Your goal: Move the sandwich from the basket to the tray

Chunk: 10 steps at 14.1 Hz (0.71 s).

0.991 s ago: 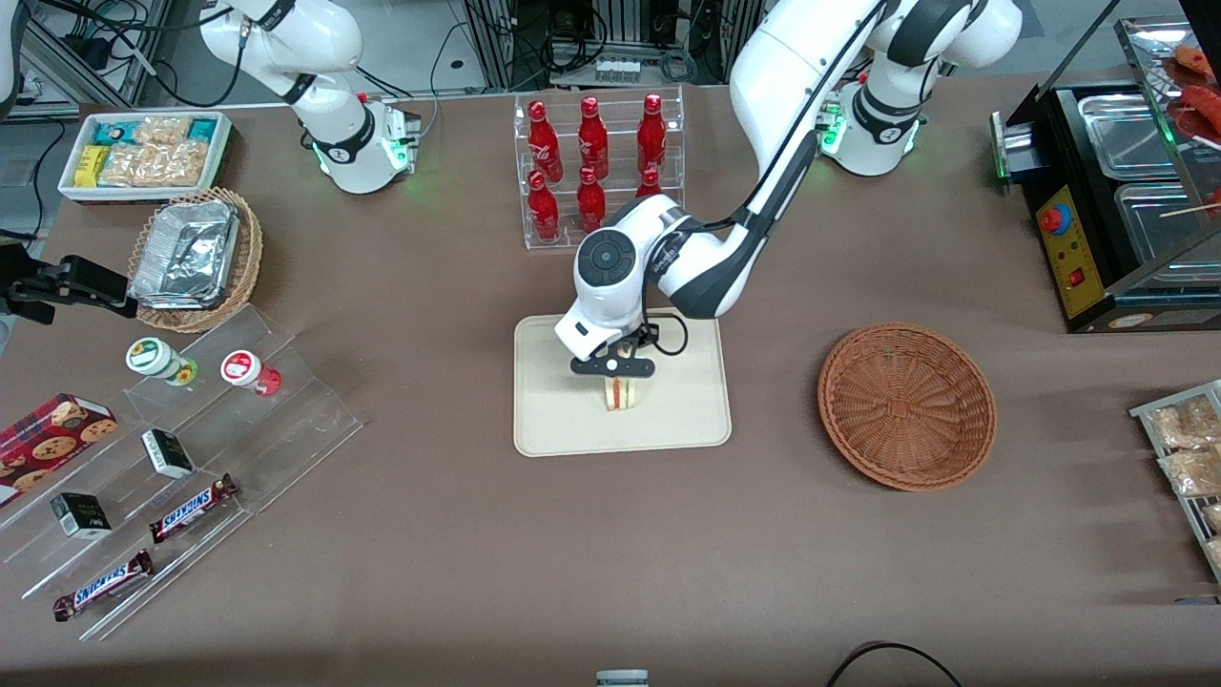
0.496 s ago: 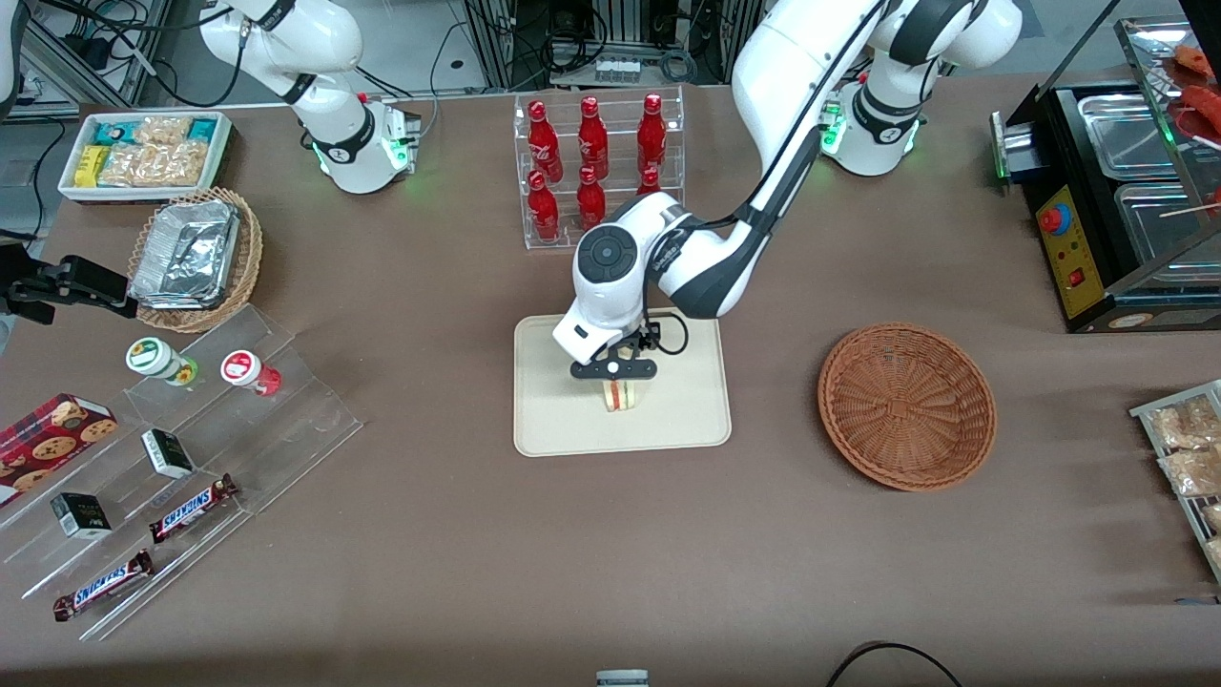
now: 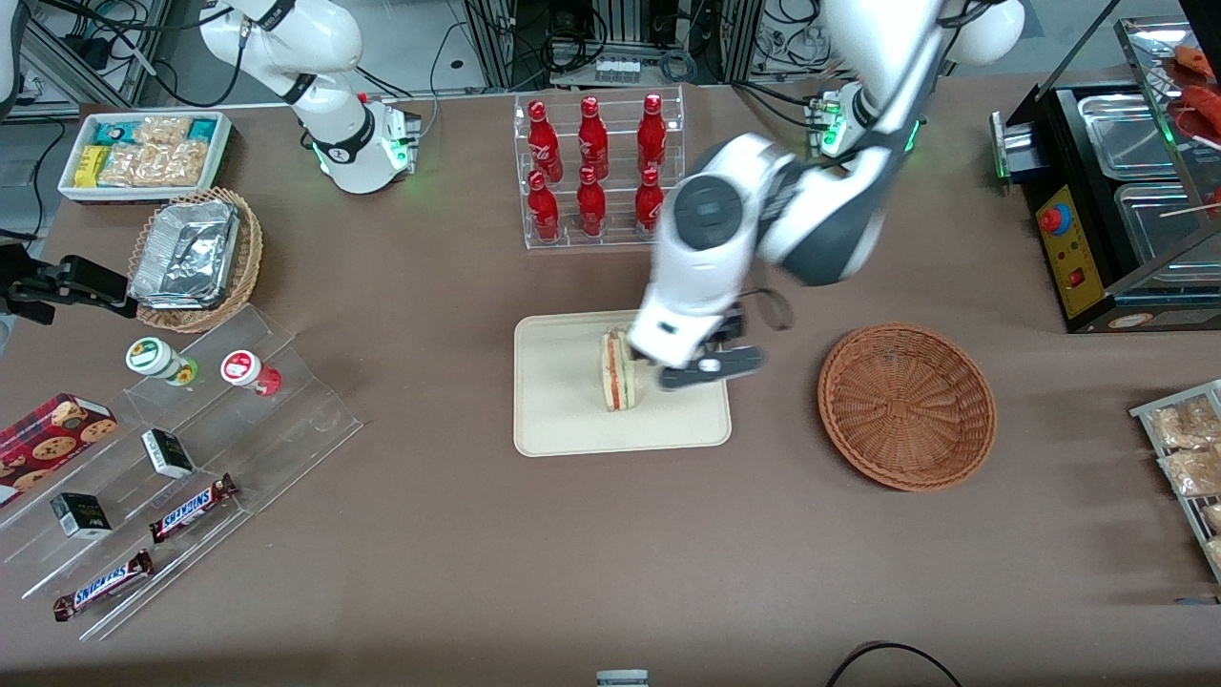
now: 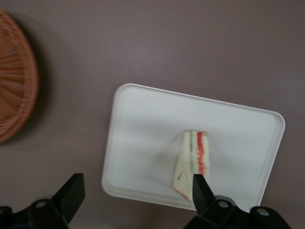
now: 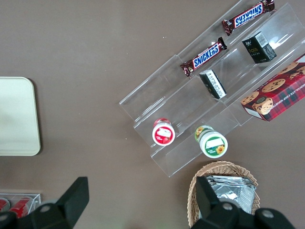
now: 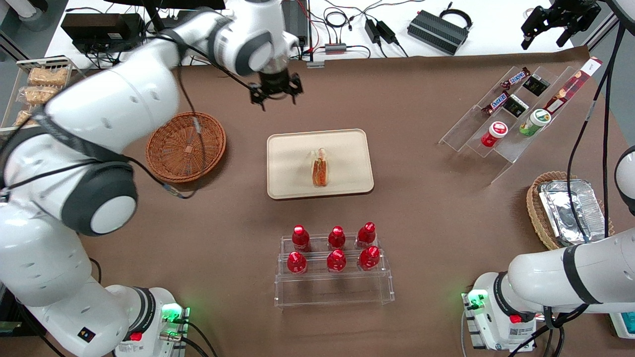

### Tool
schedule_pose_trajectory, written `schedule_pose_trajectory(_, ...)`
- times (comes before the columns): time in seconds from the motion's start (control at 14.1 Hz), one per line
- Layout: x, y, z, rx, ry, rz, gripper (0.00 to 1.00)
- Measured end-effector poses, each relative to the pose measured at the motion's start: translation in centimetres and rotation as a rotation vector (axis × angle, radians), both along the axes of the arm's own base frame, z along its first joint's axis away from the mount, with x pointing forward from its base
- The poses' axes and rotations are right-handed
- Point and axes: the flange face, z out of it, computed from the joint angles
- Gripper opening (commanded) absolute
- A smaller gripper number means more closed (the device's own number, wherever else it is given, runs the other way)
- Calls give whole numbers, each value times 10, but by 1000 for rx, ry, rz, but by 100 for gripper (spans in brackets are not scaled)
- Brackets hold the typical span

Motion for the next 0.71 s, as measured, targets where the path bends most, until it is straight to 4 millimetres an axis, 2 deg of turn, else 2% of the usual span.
schedule_pose_trajectory(0.14,7,52,38,15,30,28,100)
schedule_pose_trajectory(0.42,13,150,94,16,65,-11,100)
schedule_pose_trajectory(0.57,9,200,115,3,58,-54,100)
schedule_pose_trajectory(0.71,-3,244,126,-6,58,-89,100)
